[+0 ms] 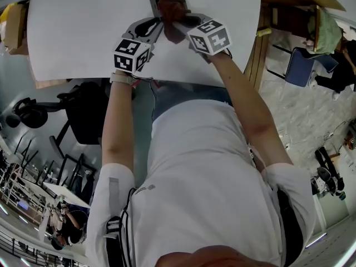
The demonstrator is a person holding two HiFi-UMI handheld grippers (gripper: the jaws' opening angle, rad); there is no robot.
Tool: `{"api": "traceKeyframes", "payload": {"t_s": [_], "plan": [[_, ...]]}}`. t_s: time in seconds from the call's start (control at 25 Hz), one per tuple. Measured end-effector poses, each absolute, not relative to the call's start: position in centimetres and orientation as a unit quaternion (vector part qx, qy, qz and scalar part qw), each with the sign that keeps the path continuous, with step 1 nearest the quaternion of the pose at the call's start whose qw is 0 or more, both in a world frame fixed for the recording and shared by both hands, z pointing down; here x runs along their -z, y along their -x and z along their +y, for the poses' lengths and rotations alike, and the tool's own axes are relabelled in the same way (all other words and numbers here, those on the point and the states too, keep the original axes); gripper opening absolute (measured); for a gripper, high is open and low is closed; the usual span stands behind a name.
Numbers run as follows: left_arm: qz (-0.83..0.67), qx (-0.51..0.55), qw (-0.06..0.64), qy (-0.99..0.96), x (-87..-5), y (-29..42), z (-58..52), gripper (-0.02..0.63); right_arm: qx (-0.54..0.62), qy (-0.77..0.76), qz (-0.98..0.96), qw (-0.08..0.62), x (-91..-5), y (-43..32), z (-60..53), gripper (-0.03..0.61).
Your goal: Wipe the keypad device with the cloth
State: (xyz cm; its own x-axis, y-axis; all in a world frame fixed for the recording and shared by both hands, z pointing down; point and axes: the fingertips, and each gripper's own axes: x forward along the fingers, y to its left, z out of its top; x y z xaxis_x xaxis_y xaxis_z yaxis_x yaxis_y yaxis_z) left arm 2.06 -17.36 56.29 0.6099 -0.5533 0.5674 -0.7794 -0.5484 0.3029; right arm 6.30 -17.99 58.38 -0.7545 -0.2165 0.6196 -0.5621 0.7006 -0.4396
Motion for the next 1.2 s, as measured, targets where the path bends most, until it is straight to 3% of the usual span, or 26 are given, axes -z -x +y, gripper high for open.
{"api": "traceKeyframes", "payload": {"t_s": [0.36, 0.68, 1.2], "plan": [[-0.412, -0.205, 0.266, -0.847, -56.1, -1.9, -17.3, 0.067, -0.328, -0.22, -0.895, 0.207, -55.9, -5.0, -17.8, 0.087], [-0.475, -0.132, 0.268, -0.828, -52.5, 1.2, -16.7, 0.051, -0.296, -0.251, -0.91, 0.143, -51.8, -5.4, -18.0, 0.087], [-0.505, -0.086, 0.148, -0.846, -40.9, 7.2, -12.5, 0.015, -0.209, -0.363, -0.907, 0.049, -40.6, -6.1, -16.5, 0.087]]}}
